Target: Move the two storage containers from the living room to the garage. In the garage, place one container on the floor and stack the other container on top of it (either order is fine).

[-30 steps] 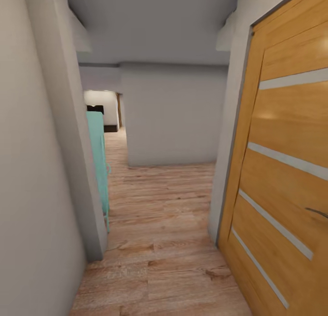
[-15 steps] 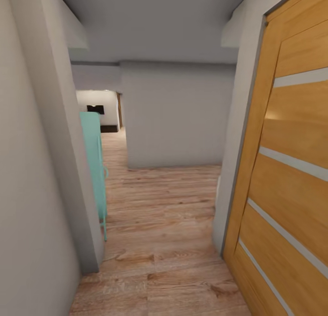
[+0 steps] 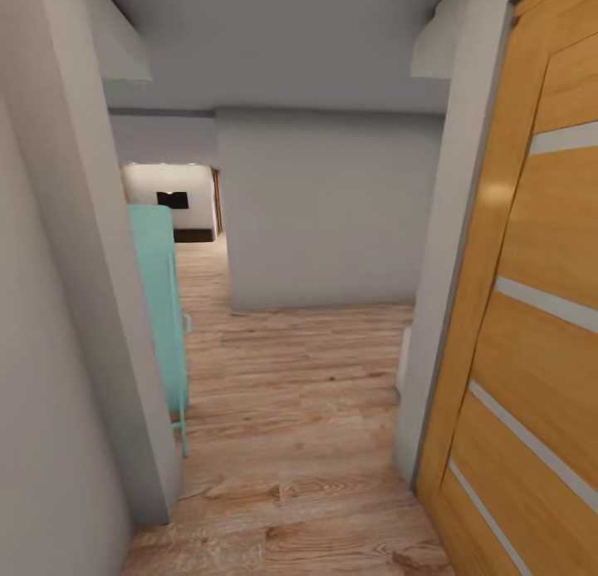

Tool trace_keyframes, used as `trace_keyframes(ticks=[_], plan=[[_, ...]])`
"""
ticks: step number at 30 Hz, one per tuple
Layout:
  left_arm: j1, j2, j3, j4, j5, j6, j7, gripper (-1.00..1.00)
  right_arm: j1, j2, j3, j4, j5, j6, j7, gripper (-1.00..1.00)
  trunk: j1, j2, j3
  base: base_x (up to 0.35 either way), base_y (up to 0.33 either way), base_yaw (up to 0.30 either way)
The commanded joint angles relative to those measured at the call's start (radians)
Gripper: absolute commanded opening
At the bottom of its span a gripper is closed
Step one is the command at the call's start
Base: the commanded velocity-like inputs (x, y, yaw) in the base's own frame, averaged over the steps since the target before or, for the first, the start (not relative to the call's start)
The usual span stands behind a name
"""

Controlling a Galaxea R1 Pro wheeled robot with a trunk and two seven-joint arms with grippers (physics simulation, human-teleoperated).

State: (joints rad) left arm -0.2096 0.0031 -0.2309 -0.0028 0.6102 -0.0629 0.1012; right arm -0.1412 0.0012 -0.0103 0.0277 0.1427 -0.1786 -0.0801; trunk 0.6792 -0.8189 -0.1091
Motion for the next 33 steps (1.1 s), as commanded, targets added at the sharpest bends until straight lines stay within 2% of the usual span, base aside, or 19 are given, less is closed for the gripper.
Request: trace_keyframes(ticks=[1,10,18,33], plan=[[-0.001,0.000,-0.008,0.000,0.006,-0.002,0.003,1.00,-0.001,0.000,-0.002,0.003,0.010,-0.004,-0.006,1.00,0.001,-0.001,-0.002,0.323,0.000,0.000],[0.000,-0.001,-0.008,0.000,0.005,-0.002,0.003,1.00,-0.001,0.000,-0.004,0.002,0.003,-0.003,-0.015,1.00,0.001,-0.001,-0.002,0.323,0.000,0.008],[-0.001,-0.002,-0.008,0.000,0.005,-0.002,0.003,1.00,-0.001,-0.001,-0.005,0.002,0.002,-0.004,-0.011,1.00,0.001,-0.001,-0.008,0.323,0.000,0.141],[-0.001,-0.004,-0.010,0.000,0.003,-0.003,0.003,1.00,-0.001,-0.003,0.004,0.001,0.013,-0.004,-0.007,1.00,0.001,-0.001,-0.008,0.323,0.000,0.005]])
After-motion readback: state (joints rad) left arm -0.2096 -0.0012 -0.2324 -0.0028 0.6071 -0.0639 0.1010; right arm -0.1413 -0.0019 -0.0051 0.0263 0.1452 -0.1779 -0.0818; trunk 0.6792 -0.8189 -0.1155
